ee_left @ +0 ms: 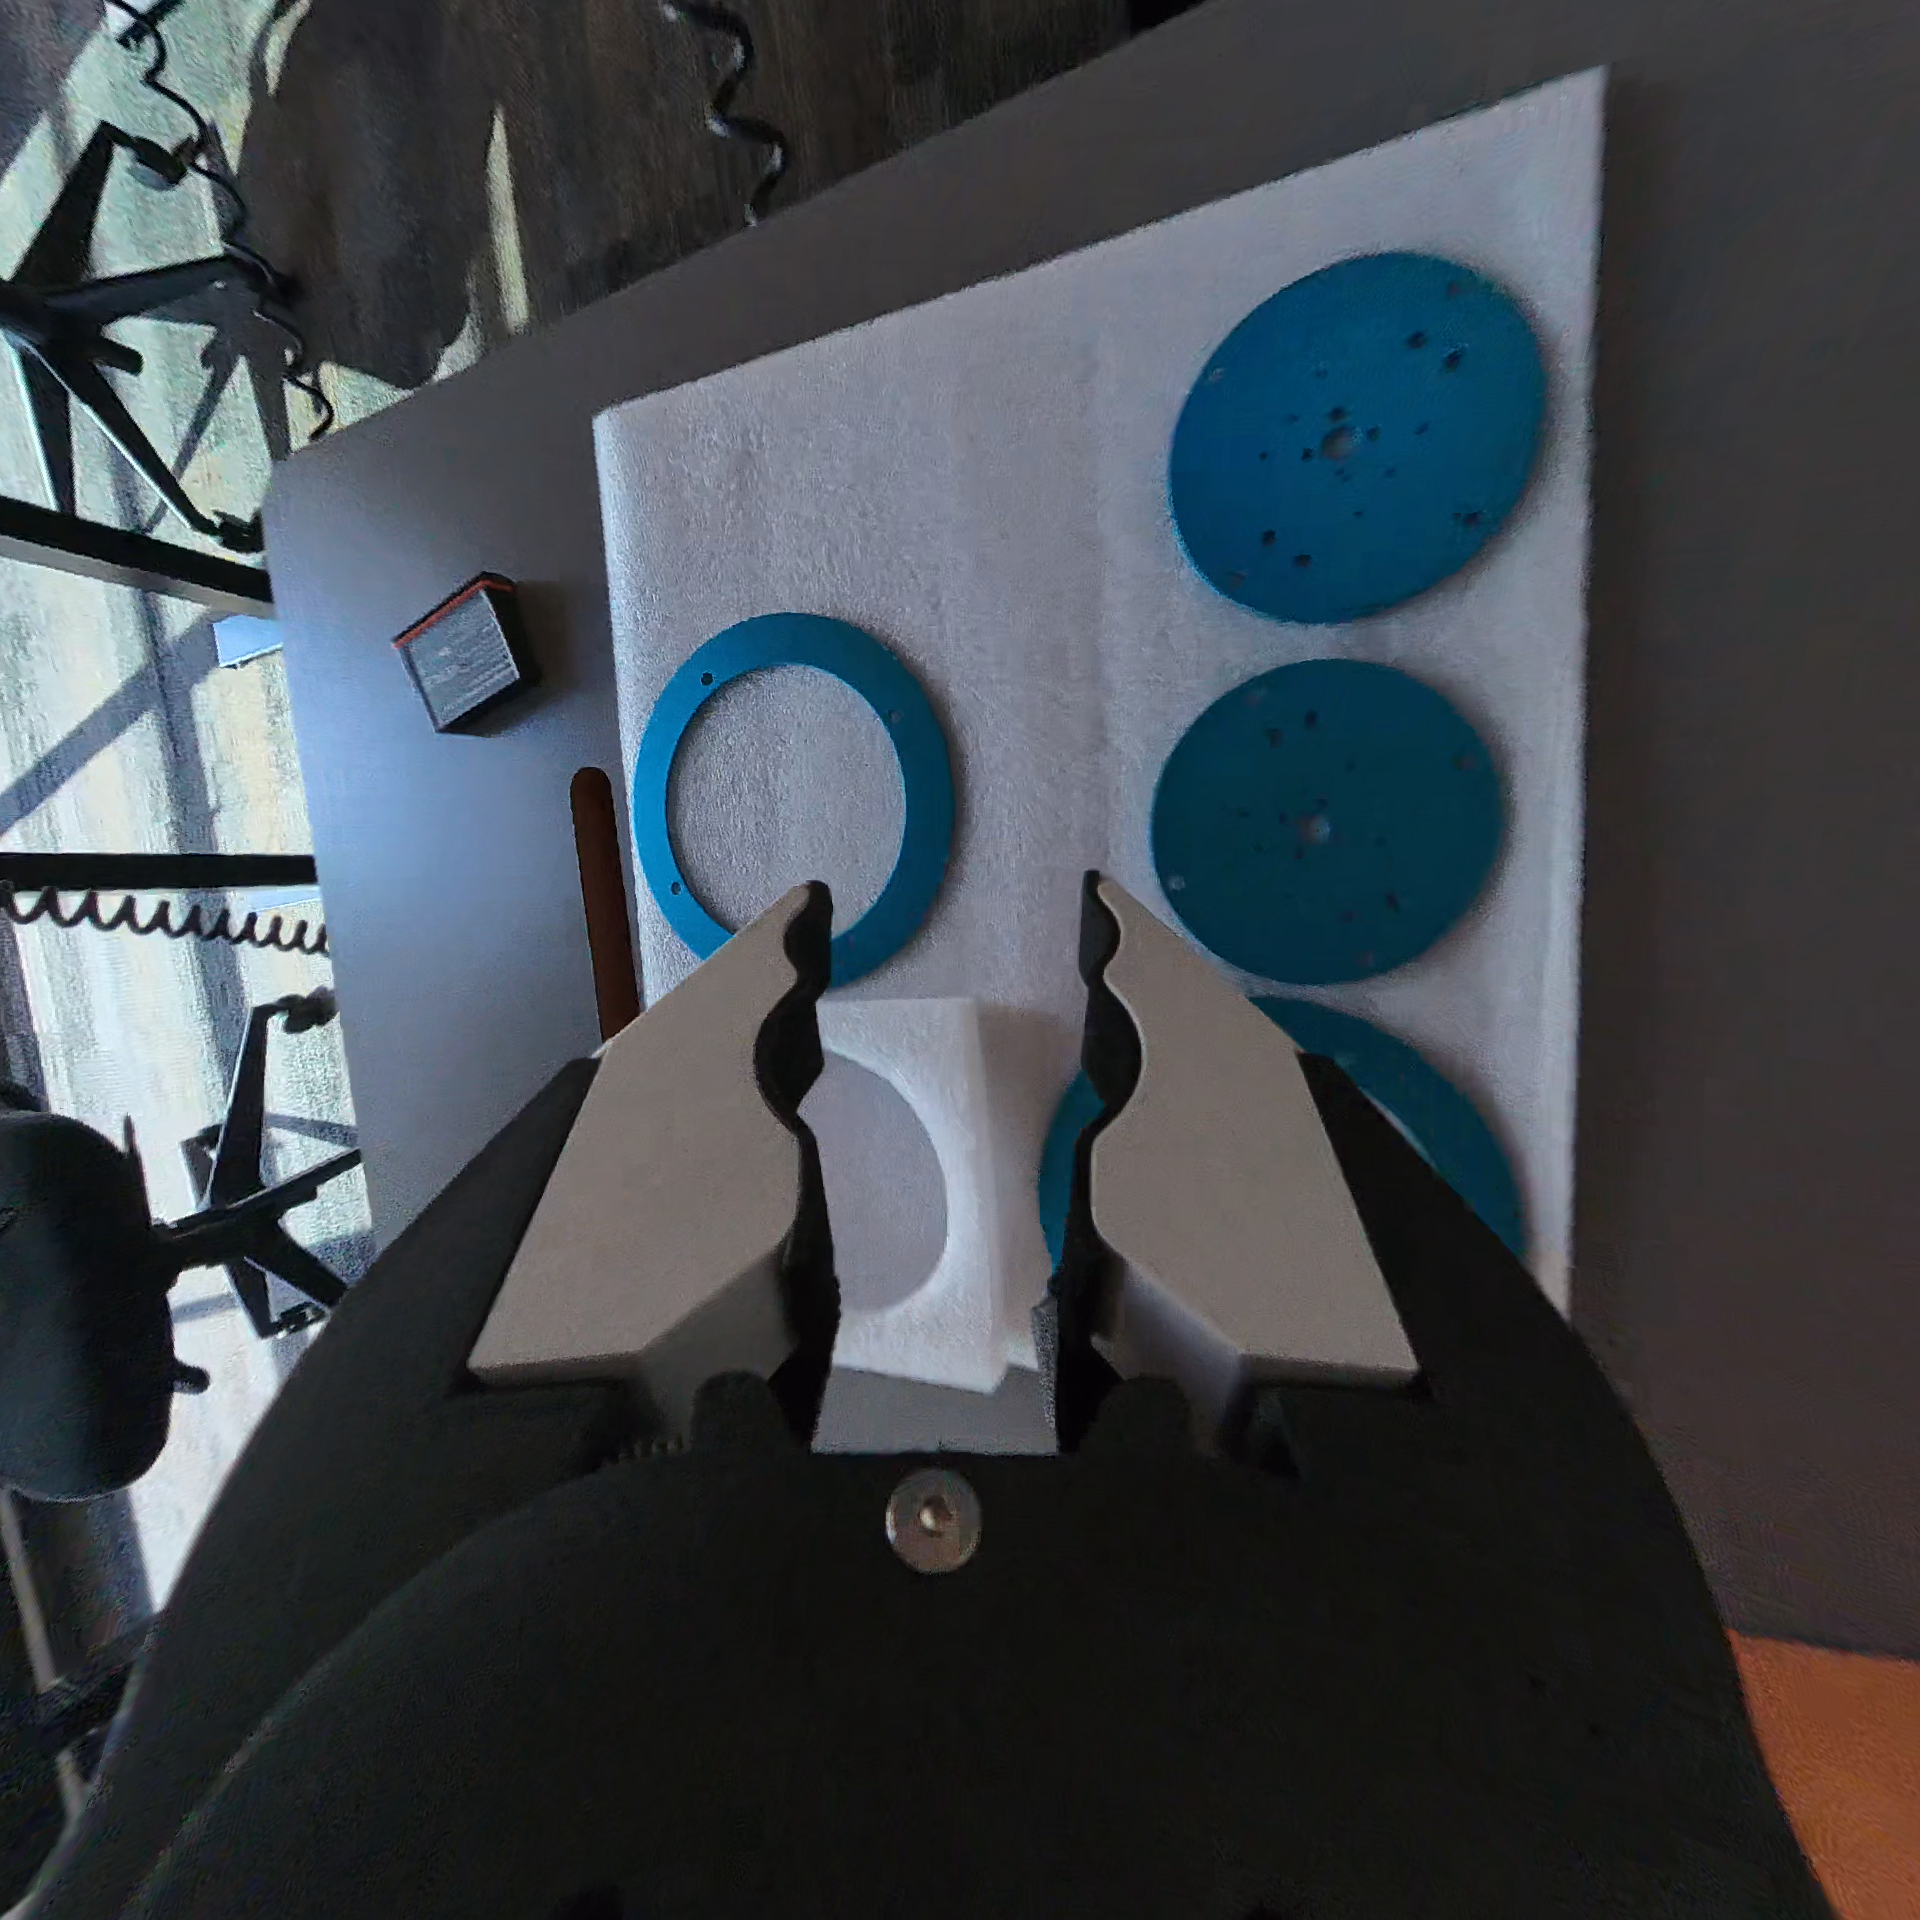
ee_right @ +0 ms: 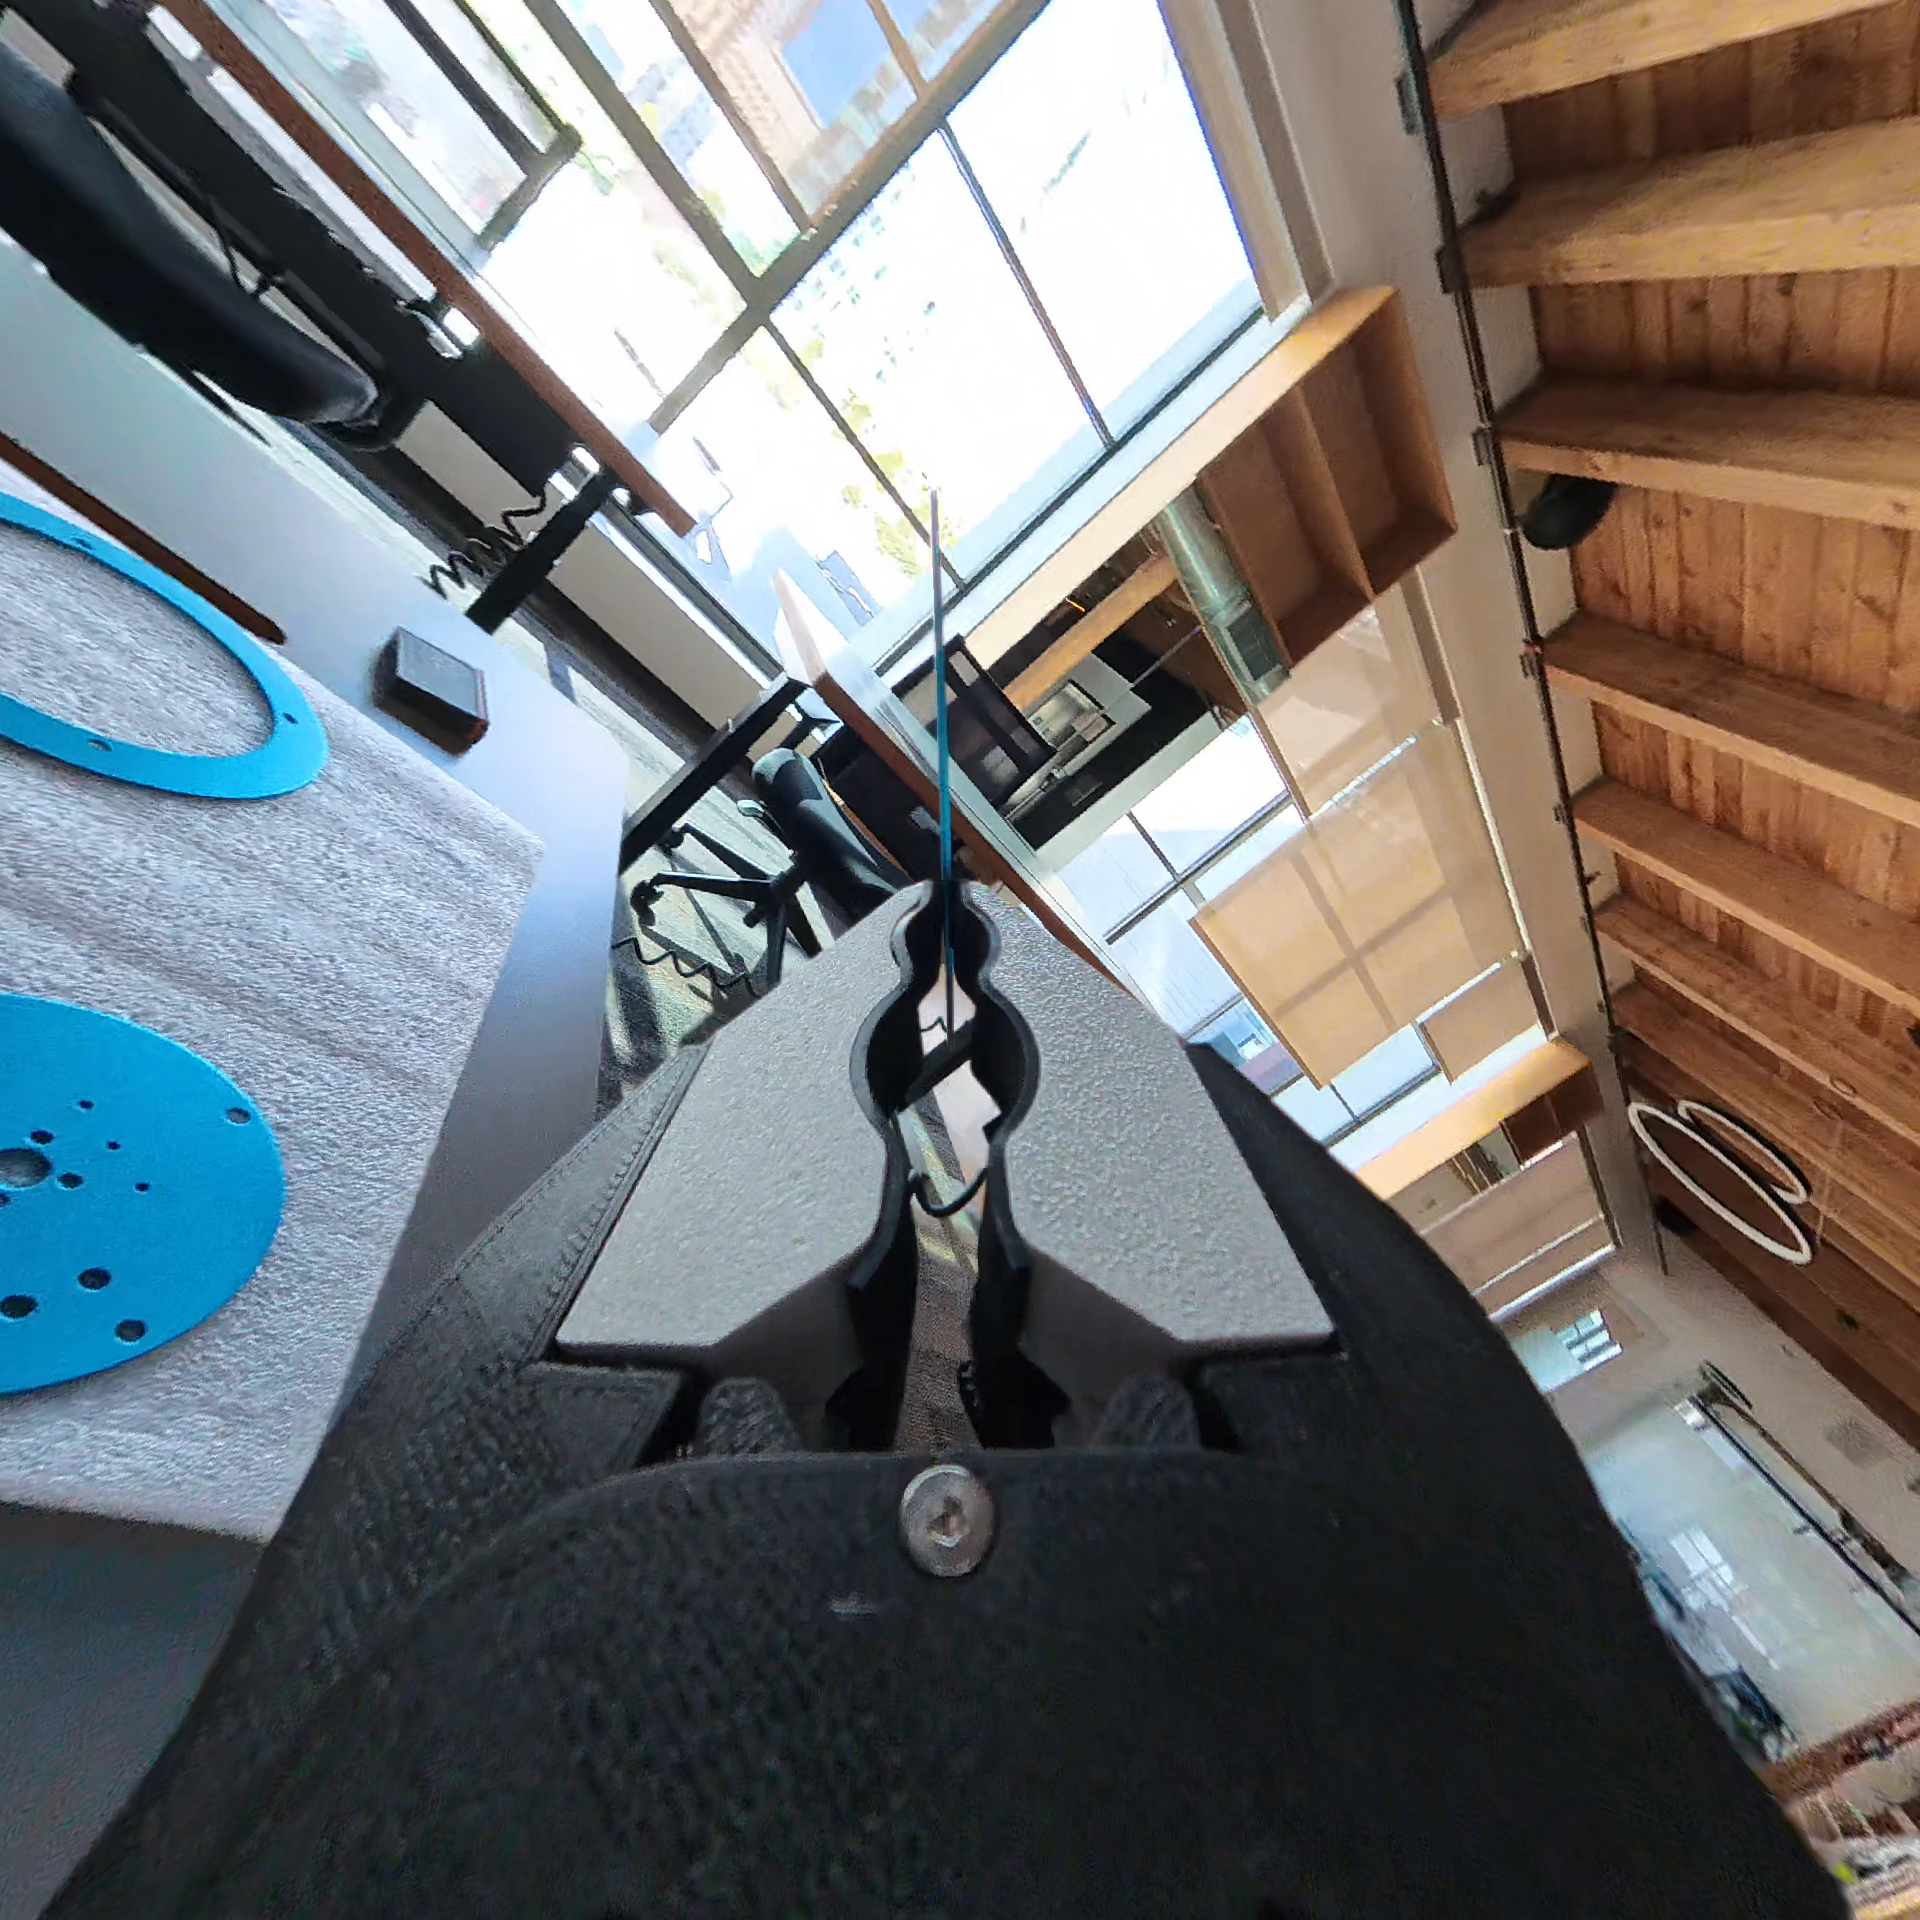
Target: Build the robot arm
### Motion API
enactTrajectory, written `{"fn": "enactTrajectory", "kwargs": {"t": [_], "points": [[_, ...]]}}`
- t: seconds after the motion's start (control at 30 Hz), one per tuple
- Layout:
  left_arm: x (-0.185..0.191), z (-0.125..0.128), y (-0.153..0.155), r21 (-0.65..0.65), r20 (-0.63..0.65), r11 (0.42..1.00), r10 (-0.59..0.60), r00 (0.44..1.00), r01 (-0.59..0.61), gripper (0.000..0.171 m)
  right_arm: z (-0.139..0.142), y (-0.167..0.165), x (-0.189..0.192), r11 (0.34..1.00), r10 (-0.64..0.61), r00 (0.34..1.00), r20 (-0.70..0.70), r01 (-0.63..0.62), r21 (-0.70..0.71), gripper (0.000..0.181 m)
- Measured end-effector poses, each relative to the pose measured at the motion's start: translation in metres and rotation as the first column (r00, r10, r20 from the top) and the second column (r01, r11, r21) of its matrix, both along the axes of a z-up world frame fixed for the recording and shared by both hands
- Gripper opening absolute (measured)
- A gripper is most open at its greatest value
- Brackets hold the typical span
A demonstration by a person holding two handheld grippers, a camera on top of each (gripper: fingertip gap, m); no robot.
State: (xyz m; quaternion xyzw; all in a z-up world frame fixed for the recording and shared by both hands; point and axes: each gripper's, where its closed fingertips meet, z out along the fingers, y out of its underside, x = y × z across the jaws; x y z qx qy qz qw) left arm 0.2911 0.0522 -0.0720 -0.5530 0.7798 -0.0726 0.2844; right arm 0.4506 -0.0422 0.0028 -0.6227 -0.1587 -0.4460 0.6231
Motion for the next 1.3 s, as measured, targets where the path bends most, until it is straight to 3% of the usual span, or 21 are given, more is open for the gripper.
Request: {"fn": "enactTrajectory", "kwargs": {"t": [0.13, 0.3, 0.53, 0.63, 0.7, 0.93, 1.07, 1.1, 1.23, 1.3], "points": [[0.023, -0.046, 0.029, -0.014, -0.094, 1.0, 0.009, 0.996, -0.01, 0.042, 0.002, -0.008, 0.011, 0.998, 0.006, 0.997, -0.072, -0.001, 0.066, 0.0], [0.03, -0.077, 0.04, -0.054, -0.184, 0.999, -0.005, 0.983, -0.005, 0.038, 0.0, -0.003, 0.014, 0.999, 0.013, 0.997, -0.073, -0.01, 0.041, 0.0], [0.033, -0.087, 0.038, -0.152, -0.233, 0.988, -0.027, 0.972, -0.009, 0.016, -0.007, 0.008, 0.001, 0.999, 0.048, 0.998, -0.045, -0.049, -0.015, 0.0], [0.033, -0.086, 0.038, -0.147, -0.244, 0.989, -0.043, 0.969, 0.007, 0.012, -0.009, 0.011, -0.005, 0.997, 0.064, 0.997, -0.04, -0.066, -0.032, 0.0], [0.033, -0.085, 0.038, -0.125, -0.258, 0.992, -0.057, 0.964, 0.025, 0.0, -0.01, 0.012, -0.008, 0.996, 0.073, 0.997, -0.035, -0.075, -0.039, 0.0], [0.037, -0.07, 0.042, -0.077, -0.281, 0.997, -0.052, 0.958, 0.031, 0.0, -0.013, 0.014, -0.011, 0.994, 0.09, 0.995, -0.045, -0.093, -0.059, 0.0], [0.045, -0.06, 0.047, -0.079, -0.214, 0.997, -0.03, 0.976, 0.013, 0.002, -0.02, 0.016, -0.014, 0.99, 0.104, 0.993, -0.058, -0.108, -0.088, 0.0], [0.046, -0.061, 0.049, -0.097, -0.218, 0.995, -0.01, 0.976, -0.012, 0.015, -0.021, 0.017, -0.015, 0.989, 0.108, 0.992, -0.06, -0.113, -0.098, 0.0], [0.051, -0.073, 0.05, -0.237, -0.242, 0.965, 0.053, 0.969, -0.112, 0.042, -0.023, 0.017, -0.016, 0.986, 0.117, 0.991, -0.065, -0.124, -0.112, 0.0], [0.051, -0.081, 0.046, -0.313, -0.288, 0.936, 0.071, 0.955, -0.164, 0.044, -0.024, 0.017, -0.015, 0.986, 0.119, 0.99, -0.074, -0.127, -0.11, 0.0]]}}
